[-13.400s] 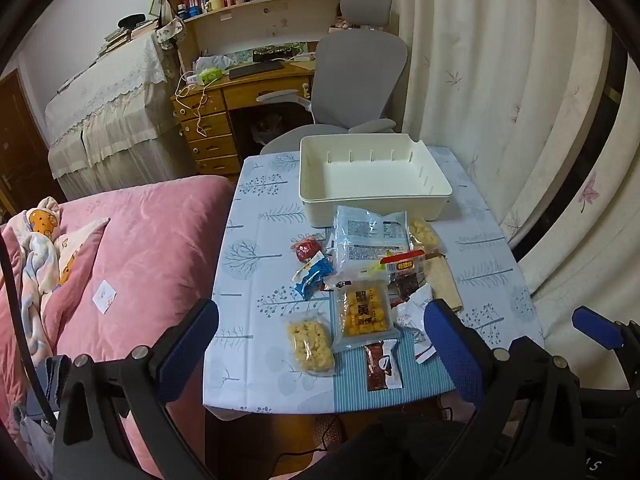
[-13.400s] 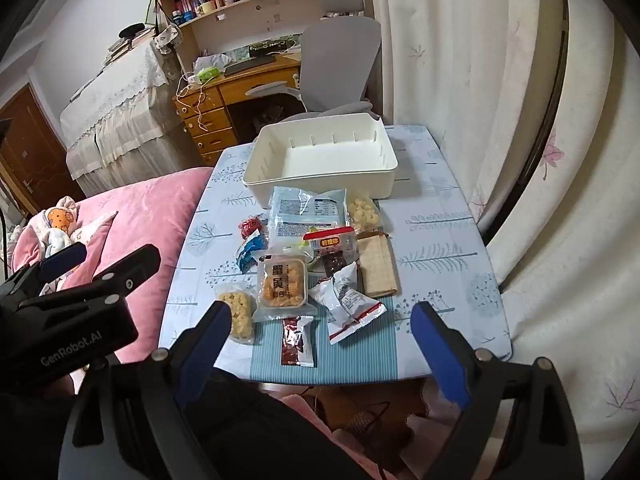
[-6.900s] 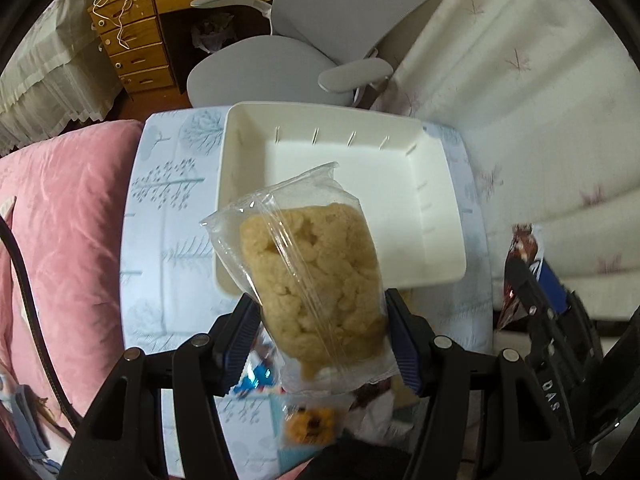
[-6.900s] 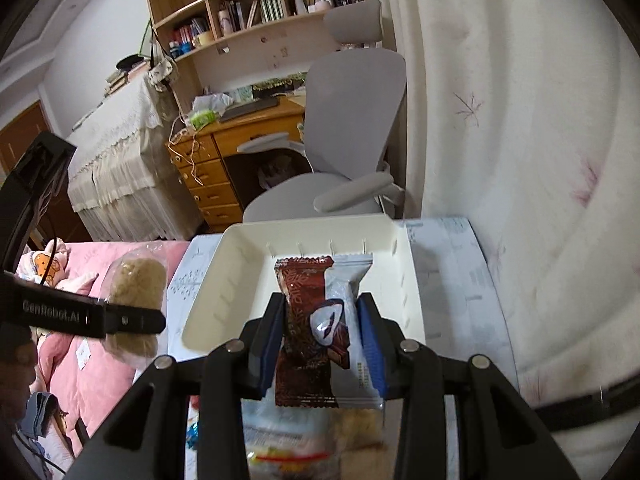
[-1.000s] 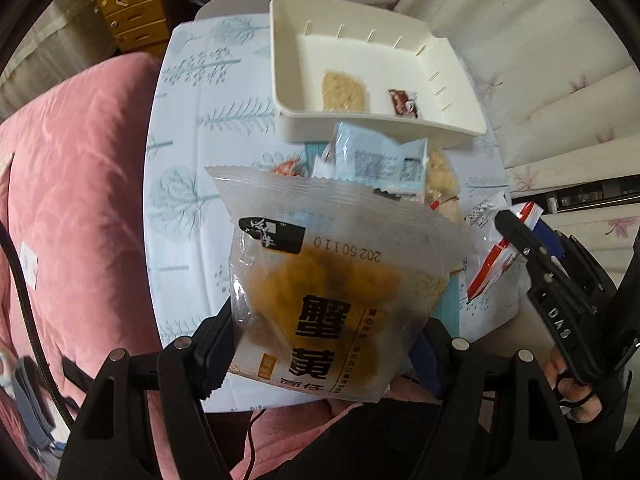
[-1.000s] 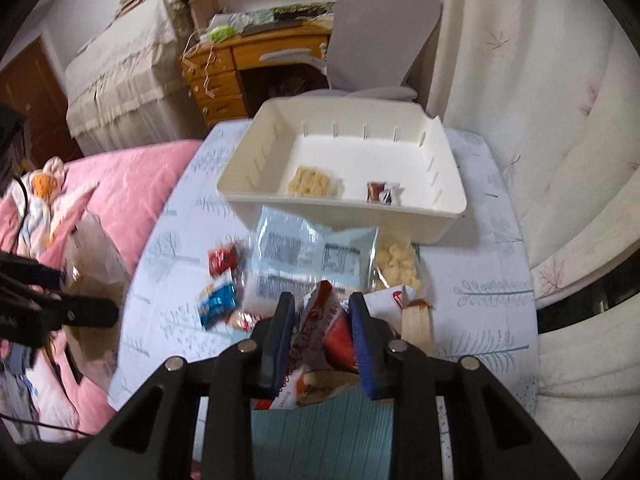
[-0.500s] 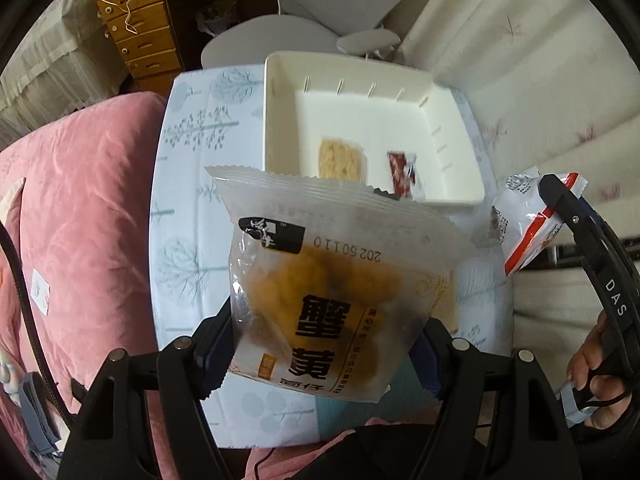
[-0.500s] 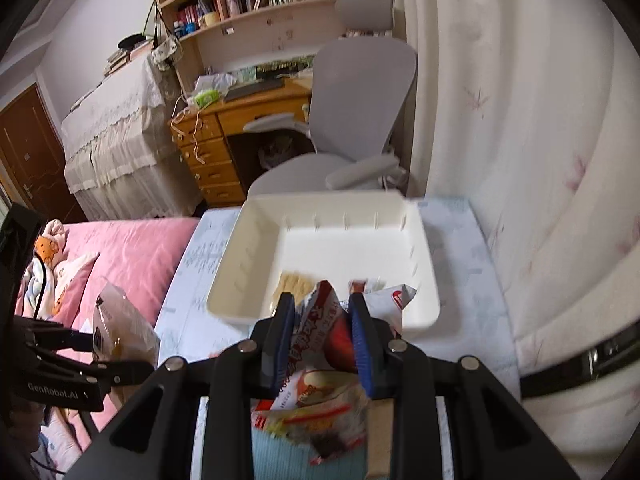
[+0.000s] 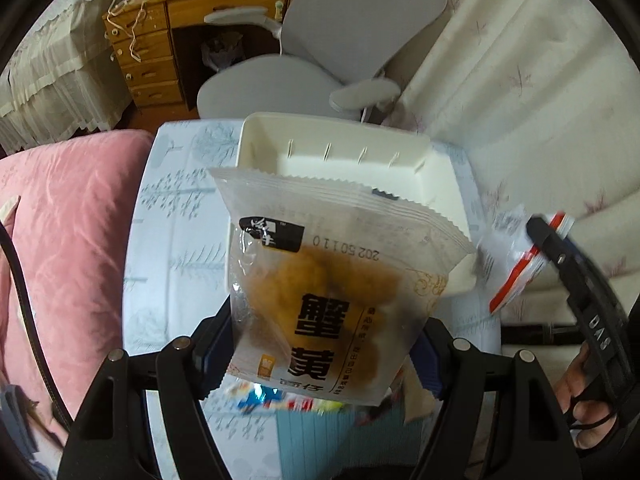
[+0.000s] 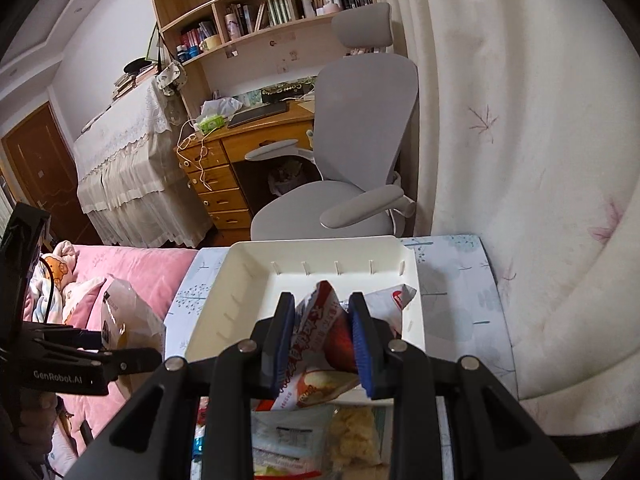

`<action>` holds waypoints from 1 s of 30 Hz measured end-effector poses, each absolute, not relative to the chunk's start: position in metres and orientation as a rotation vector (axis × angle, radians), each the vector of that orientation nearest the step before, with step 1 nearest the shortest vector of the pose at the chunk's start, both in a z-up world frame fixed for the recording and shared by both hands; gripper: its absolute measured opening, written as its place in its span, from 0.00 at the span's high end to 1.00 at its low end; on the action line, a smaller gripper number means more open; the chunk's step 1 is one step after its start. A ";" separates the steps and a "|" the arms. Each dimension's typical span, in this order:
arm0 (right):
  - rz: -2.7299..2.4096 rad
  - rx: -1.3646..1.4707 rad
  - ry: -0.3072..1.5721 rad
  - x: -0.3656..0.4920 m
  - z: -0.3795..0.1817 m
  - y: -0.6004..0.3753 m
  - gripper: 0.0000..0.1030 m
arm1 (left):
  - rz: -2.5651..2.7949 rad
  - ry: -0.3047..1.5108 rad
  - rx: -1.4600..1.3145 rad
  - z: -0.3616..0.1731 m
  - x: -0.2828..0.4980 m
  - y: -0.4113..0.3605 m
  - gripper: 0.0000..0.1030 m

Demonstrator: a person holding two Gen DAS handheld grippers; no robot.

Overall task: Organize snacks
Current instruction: 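Carry both held bags into the white tray and open both grippers, then withdraw both grippers from the tray toward the remaining snacks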

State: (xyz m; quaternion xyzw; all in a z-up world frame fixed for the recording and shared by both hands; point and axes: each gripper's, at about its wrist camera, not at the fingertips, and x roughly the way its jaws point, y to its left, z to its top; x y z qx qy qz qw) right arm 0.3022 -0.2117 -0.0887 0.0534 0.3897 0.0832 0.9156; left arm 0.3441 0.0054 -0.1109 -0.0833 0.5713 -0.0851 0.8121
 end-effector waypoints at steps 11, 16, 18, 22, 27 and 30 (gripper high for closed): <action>0.166 0.187 0.896 0.322 -0.124 -0.238 0.54 | -0.132 1.167 -0.228 -0.115 0.351 0.003 0.17; 0.160 0.235 0.905 0.316 -0.129 -0.245 0.51 | -0.120 1.175 -0.255 -0.117 0.339 0.008 0.17; 0.160 0.248 0.915 0.314 -0.131 -0.246 0.50 | -0.117 1.178 -0.265 -0.117 0.334 0.012 0.17; 0.150 0.251 0.932 0.304 -0.132 -0.243 0.50 | -0.110 1.177 -0.258 -0.118 0.322 0.019 0.17; 0.135 0.253 0.946 0.286 -0.129 -0.237 0.49 | -0.125 1.182 -0.264 -0.118 0.304 0.030 0.17; 0.118 0.252 0.955 0.274 -0.128 -0.233 0.48 | -0.152 1.189 -0.276 -0.118 0.293 0.039 0.17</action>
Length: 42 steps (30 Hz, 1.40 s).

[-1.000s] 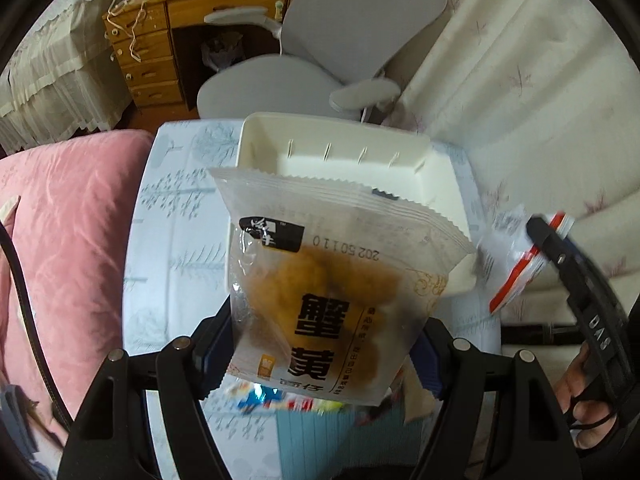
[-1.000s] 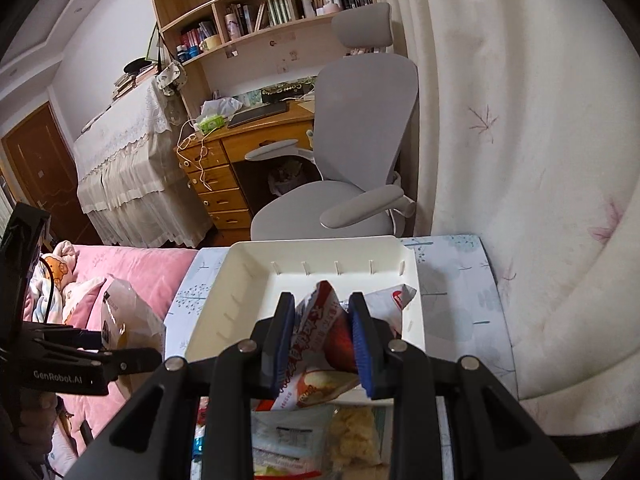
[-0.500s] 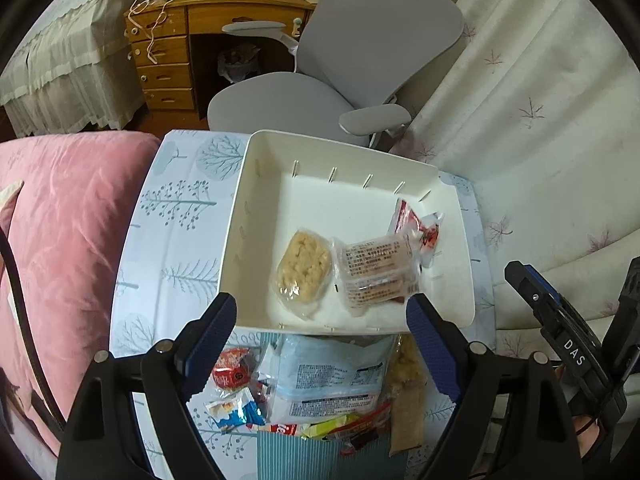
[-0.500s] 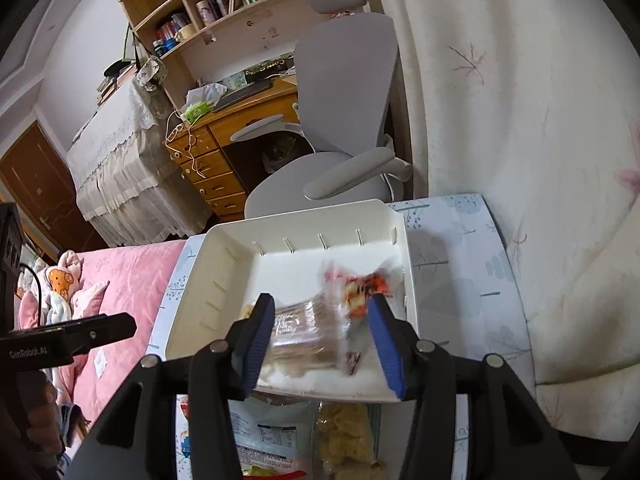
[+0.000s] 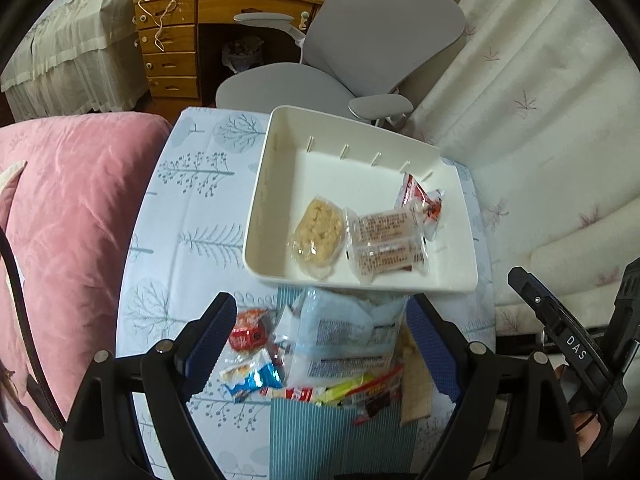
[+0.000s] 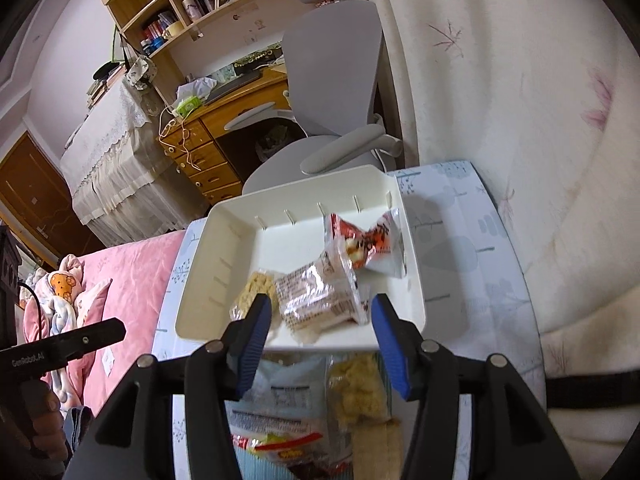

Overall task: Organize snacks
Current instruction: 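Withdraw both grippers from the tray toward the remaining snacks, then grasp the blue foil candy with the left gripper while the right grasps the red-labelled jerky bag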

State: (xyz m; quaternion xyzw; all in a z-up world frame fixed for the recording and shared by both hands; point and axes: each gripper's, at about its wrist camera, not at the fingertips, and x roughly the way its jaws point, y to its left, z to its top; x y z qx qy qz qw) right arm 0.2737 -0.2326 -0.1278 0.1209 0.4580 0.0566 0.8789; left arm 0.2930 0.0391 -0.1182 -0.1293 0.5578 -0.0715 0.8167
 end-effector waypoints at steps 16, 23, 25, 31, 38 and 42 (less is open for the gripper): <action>-0.058 0.452 1.012 0.183 -0.135 -0.202 0.44 | -0.310 1.231 -0.191 -0.126 0.226 0.095 0.17; -0.133 0.595 1.030 0.149 -0.154 -0.186 0.41 | -0.398 1.248 -0.104 -0.140 0.203 0.109 0.17; -0.156 0.649 1.038 0.141 -0.162 -0.182 0.40 | -0.425 1.249 -0.083 -0.146 0.198 0.113 0.17; -0.217 0.842 1.059 0.116 -0.195 -0.173 0.39 | -0.496 1.242 -0.023 -0.168 0.185 0.120 0.17; -0.327 1.057 1.057 0.101 -0.239 -0.178 0.39 | -0.548 1.219 0.080 -0.205 0.180 0.107 0.17; -0.416 1.129 1.042 0.099 -0.261 -0.183 0.39 | -0.539 1.204 0.098 -0.225 0.188 0.095 0.17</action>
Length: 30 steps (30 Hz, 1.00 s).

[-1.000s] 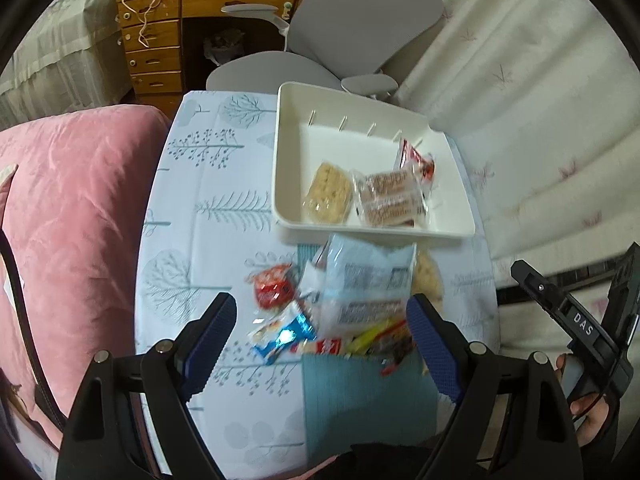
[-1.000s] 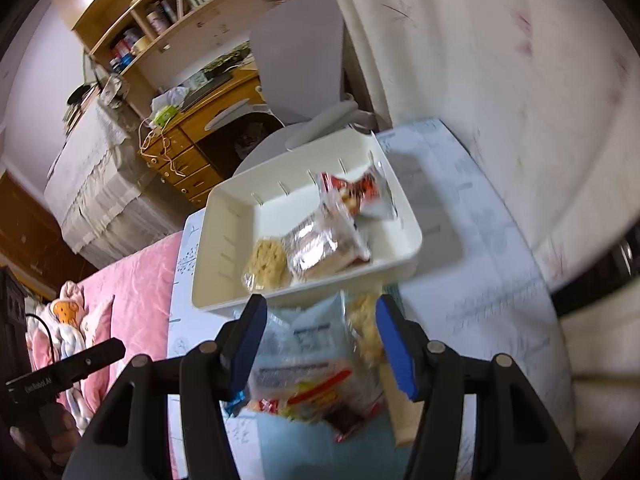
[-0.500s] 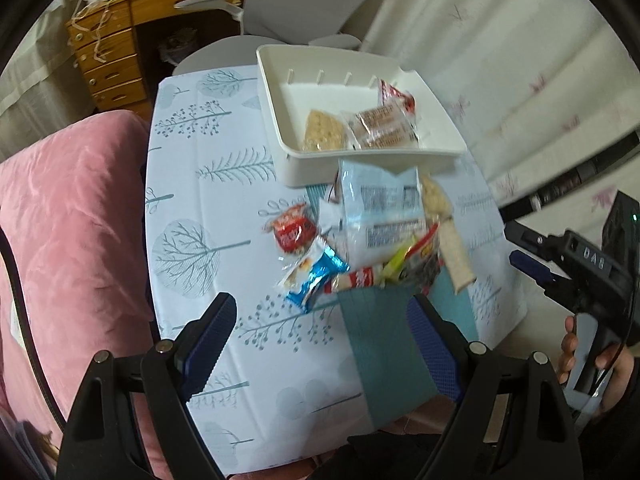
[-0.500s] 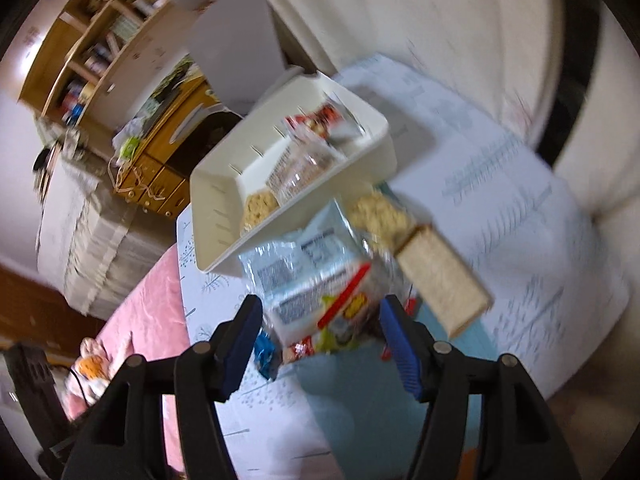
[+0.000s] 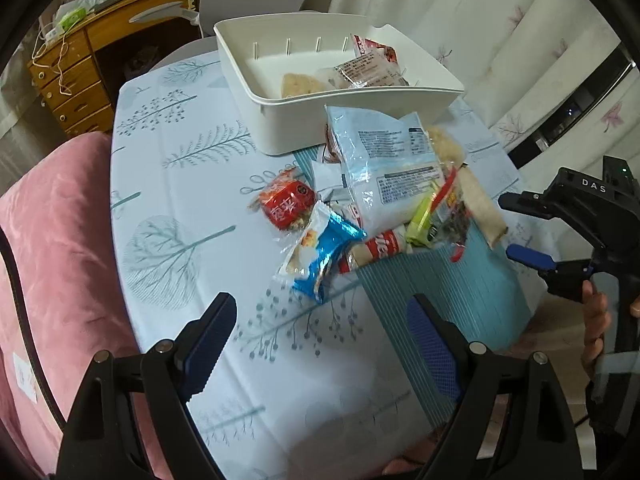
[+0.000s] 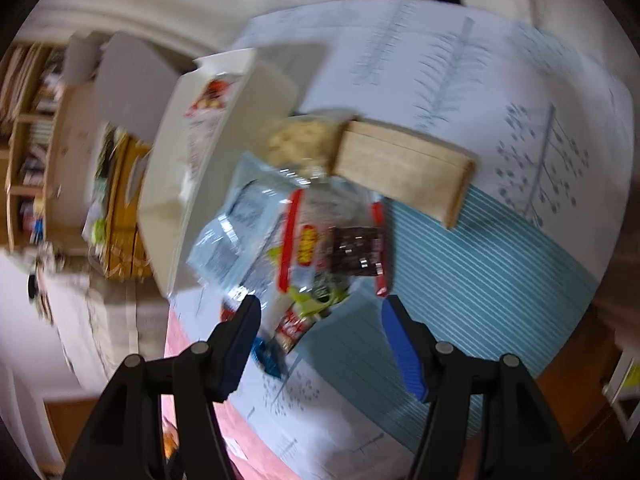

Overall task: Organize snacks
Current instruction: 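Grasp the blue foil candy with the left gripper while the right grasps the red-labelled jerky bag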

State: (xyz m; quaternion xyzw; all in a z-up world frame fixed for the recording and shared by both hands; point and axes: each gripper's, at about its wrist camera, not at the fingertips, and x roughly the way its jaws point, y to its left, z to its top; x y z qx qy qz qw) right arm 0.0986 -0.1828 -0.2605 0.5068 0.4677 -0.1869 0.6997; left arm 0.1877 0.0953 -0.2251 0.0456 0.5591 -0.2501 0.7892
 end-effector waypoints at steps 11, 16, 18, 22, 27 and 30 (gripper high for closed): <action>-0.559 1.140 1.024 0.117 -0.298 -0.190 0.39 | -0.510 1.152 0.195 -0.266 0.221 0.062 0.18; -0.557 1.118 1.066 0.126 -0.311 -0.186 0.39 | -0.521 1.192 0.259 -0.284 0.226 0.051 0.30; -0.542 1.126 1.087 0.130 -0.316 -0.185 0.39 | -0.514 1.203 0.284 -0.289 0.228 0.048 0.31; -0.537 1.109 1.099 0.135 -0.316 -0.185 0.39 | -0.529 1.224 0.279 -0.295 0.232 0.046 0.33; -0.534 1.121 1.103 0.136 -0.318 -0.189 0.42 | -0.554 1.257 0.332 -0.306 0.236 0.037 0.52; -0.511 1.129 1.106 0.135 -0.319 -0.192 0.49 | -0.554 1.270 0.332 -0.309 0.236 0.037 0.53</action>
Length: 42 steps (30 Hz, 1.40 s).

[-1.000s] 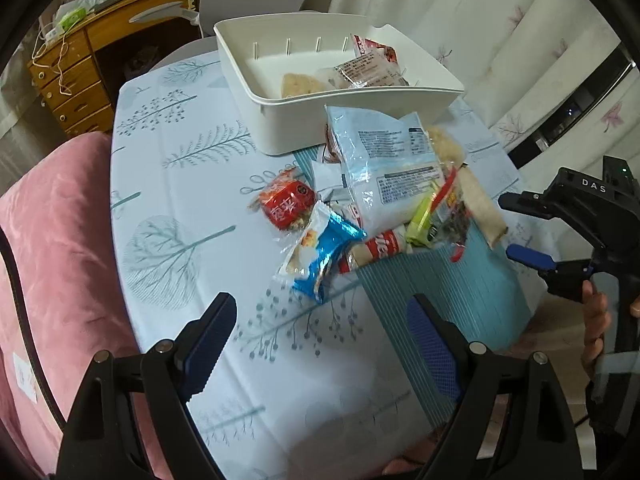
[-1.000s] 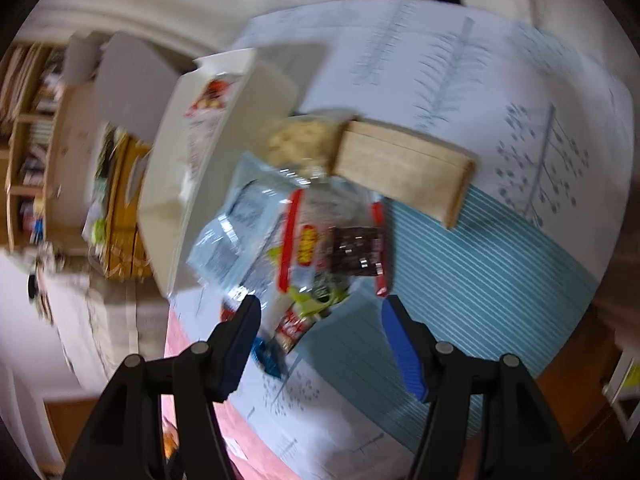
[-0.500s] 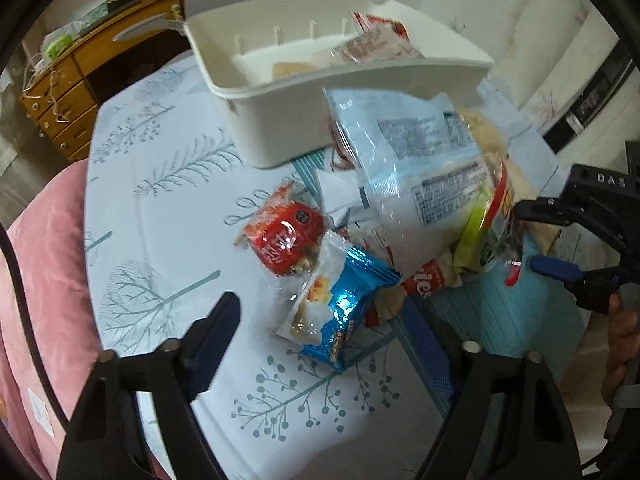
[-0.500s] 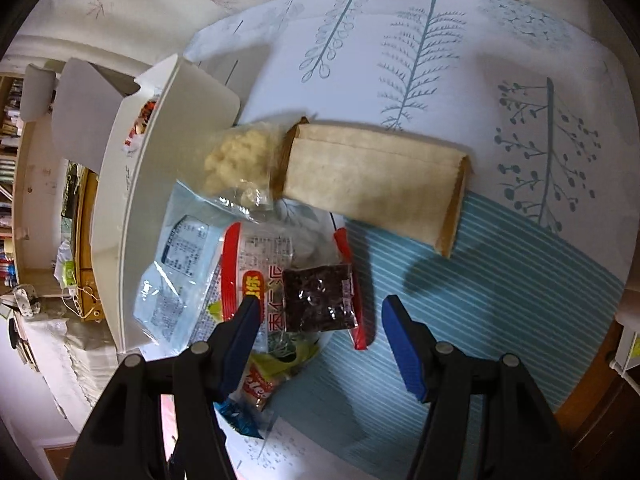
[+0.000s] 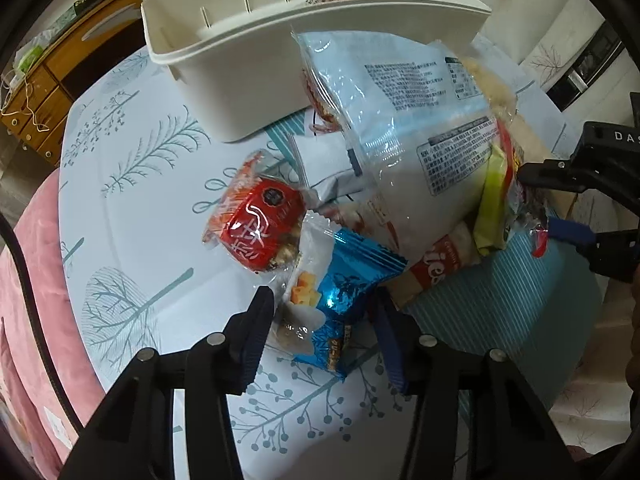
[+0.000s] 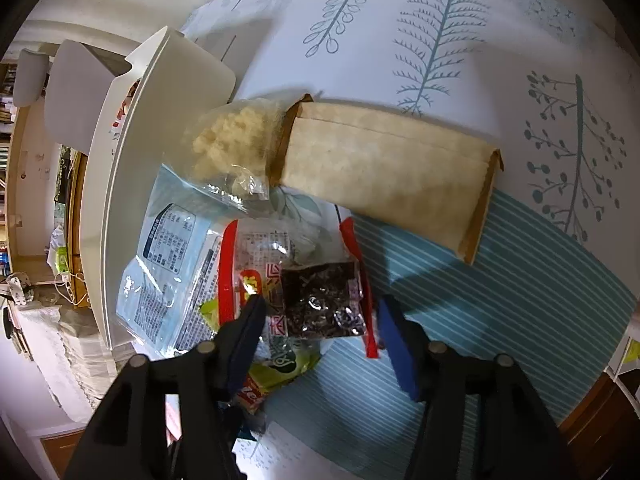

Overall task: Organize snacks
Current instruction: 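Grasp the blue foil candy with the left gripper while the right grasps the red-labelled jerky bag, then carry the blue candy and the jerky bag up toward the white tray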

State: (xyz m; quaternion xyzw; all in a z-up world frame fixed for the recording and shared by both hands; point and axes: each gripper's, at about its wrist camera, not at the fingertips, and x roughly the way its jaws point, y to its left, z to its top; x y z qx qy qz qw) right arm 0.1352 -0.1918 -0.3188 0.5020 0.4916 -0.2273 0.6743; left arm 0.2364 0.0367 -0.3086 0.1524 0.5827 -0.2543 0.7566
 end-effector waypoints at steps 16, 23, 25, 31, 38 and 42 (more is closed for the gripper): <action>-0.508 0.919 1.123 0.130 -0.307 -0.171 0.61 | -0.589 1.275 0.285 -0.307 0.203 0.073 0.68; -0.522 0.844 1.134 0.121 -0.303 -0.142 0.61 | -0.599 1.283 0.232 -0.303 0.178 0.107 0.68; -0.532 0.834 1.145 0.115 -0.303 -0.134 0.61 | -0.602 1.289 0.211 -0.302 0.173 0.118 0.68; -0.530 0.789 1.192 0.100 -0.299 -0.113 0.61 | -0.591 1.287 0.154 -0.296 0.156 0.144 0.68; -0.446 0.723 1.239 0.111 -0.285 -0.091 0.61 | -0.566 1.290 0.103 -0.282 0.145 0.164 0.68; -0.362 0.689 1.266 0.122 -0.278 -0.082 0.61 | -0.513 1.302 0.069 -0.282 0.142 0.166 0.68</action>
